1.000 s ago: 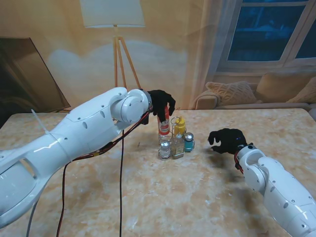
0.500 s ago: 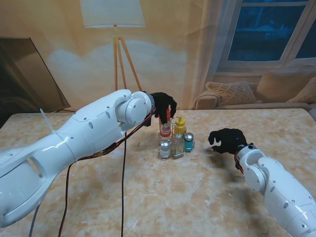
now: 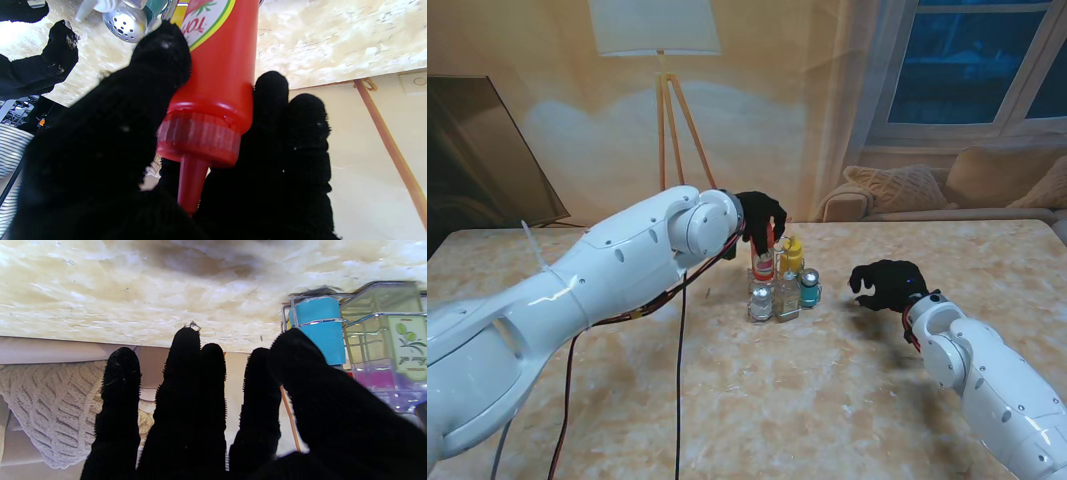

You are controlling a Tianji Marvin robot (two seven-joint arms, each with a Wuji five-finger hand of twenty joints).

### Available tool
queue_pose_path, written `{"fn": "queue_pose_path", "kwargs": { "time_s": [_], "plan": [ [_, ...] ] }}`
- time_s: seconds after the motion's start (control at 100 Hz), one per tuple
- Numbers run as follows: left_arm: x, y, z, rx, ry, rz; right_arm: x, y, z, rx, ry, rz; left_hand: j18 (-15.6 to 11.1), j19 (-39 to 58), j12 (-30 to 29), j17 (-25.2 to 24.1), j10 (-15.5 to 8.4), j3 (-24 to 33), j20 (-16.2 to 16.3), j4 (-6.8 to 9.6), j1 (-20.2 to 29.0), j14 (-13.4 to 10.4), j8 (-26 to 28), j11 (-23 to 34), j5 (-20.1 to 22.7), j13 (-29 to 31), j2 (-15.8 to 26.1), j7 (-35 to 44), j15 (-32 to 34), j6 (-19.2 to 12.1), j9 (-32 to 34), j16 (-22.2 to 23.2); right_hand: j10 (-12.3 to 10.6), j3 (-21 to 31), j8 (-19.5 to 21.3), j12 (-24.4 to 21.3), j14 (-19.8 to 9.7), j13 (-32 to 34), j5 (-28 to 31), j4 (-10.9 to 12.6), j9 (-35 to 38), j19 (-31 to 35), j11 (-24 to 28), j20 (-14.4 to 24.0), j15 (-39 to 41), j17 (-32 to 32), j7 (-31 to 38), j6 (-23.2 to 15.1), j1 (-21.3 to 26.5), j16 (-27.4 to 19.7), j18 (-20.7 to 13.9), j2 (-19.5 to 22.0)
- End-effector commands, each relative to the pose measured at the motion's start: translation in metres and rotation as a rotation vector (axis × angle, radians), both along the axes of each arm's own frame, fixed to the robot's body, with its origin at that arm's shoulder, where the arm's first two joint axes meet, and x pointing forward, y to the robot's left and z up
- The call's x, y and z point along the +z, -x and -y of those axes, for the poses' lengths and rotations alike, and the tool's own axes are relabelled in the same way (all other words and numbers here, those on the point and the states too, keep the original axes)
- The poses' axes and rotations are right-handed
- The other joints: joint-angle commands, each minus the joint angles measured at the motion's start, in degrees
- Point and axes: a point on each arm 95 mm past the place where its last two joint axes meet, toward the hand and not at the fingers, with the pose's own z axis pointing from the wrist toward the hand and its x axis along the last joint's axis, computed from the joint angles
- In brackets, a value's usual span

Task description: Place the seasoning bottles into the rack

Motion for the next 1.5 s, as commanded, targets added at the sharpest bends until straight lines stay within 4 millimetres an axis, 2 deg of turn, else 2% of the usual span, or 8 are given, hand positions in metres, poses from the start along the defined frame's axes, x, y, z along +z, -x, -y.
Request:
{"fn": "queue_pose_path", "kwargs": {
  "time_s": [0.0, 0.99, 1.26, 1.33, 1.41, 1.49],
  "plan": [
    [-0.003, 0.002, 0.005, -0.008, -0.003, -0.013, -0.005, 0.003, -0.003, 0.010, 0.002, -0.018, -2.48, 0.53, 3.65, -0.45, -1.59, 4.58, -0.86, 2.05, 8.21, -3.46, 3.82, 7.15, 2.71, 2.07, 6.12, 8.14, 2.81, 3.53, 5.02, 1.03, -0.21, 0.57, -0.24, 1.53, -0.69, 0.37, 0.76, -0.24, 0.62, 1.25, 0.26, -0.86, 0.99, -0.29, 0.97, -0.23, 1.23, 1.41, 0.21, -1.26],
    [-0.040, 0.002, 0.012, 0.007, -0.041, -0.039, -0.005, 0.003, -0.003, 0.009, 0.002, -0.015, -2.35, 0.77, 3.45, -0.79, -1.44, 4.61, -1.19, 1.69, 7.95, -3.21, 3.16, 7.17, 2.62, 1.78, 6.06, 8.33, 2.53, 3.79, 4.77, 0.96, -0.26, 0.52, -0.28, 1.55, -0.76, 0.35, 0.74, -0.24, 0.63, 1.24, 0.33, -0.86, 1.00, -0.34, 0.93, -0.30, 1.22, 1.41, 0.19, -1.30],
    [-0.048, 0.002, 0.013, 0.020, -0.038, -0.051, -0.005, 0.003, -0.003, 0.009, 0.002, -0.015, -1.95, 0.06, 2.72, -2.13, -0.88, 3.80, -1.58, 1.40, 6.46, -2.36, 1.85, 6.74, 2.30, 0.25, 6.68, 7.04, 1.55, 4.61, 3.14, 0.43, -0.33, 0.55, -0.27, 1.52, -0.74, 0.38, 0.78, -0.26, 0.65, 1.26, 0.29, -0.84, 1.00, -0.35, 0.95, -0.30, 1.25, 1.41, 0.25, -1.33],
    [-0.049, 0.002, 0.012, 0.020, -0.042, -0.054, -0.005, 0.003, -0.003, 0.009, 0.002, -0.015, -1.89, -0.29, -0.49, -2.75, -0.56, 3.84, -2.09, 1.32, 5.83, -2.09, 1.38, 9.82, 2.02, -0.53, 6.60, 5.97, 0.96, 4.94, 0.97, -0.20, -0.28, 0.54, -0.26, 1.52, -0.71, 0.38, 0.78, -0.26, 0.60, 1.27, 0.28, -0.84, 1.00, -0.30, 0.97, -0.26, 1.23, 1.41, 0.22, -1.38],
    [-0.050, 0.002, 0.012, 0.019, -0.044, -0.056, -0.005, 0.004, -0.003, 0.009, 0.002, -0.015, -1.76, -0.87, -1.40, -3.74, -0.14, 3.52, -2.36, 1.15, 4.98, -1.82, 0.70, 10.14, 1.63, -1.63, 6.56, 4.74, 0.20, 5.68, -0.82, -0.72, -0.30, 0.61, -0.25, 1.54, -0.76, 0.35, 0.77, -0.25, 0.66, 1.25, 0.32, -0.85, 0.99, -0.32, 0.97, -0.26, 1.27, 1.41, 0.25, -1.36],
    [-0.051, 0.002, 0.012, 0.020, -0.043, -0.056, -0.005, 0.004, -0.003, 0.009, 0.002, -0.015, -1.45, -1.87, -5.53, -4.99, 0.64, 4.27, -2.96, 0.95, 3.65, -1.23, 0.61, 12.76, 1.28, -3.50, 6.59, 1.30, -0.69, 6.86, -4.09, -3.49, -0.30, 0.60, -0.27, 1.54, -0.76, 0.38, 0.80, -0.27, 0.65, 1.25, 0.32, -0.85, 1.00, -0.32, 0.96, -0.33, 1.23, 1.41, 0.26, -1.41]
  ]
}}
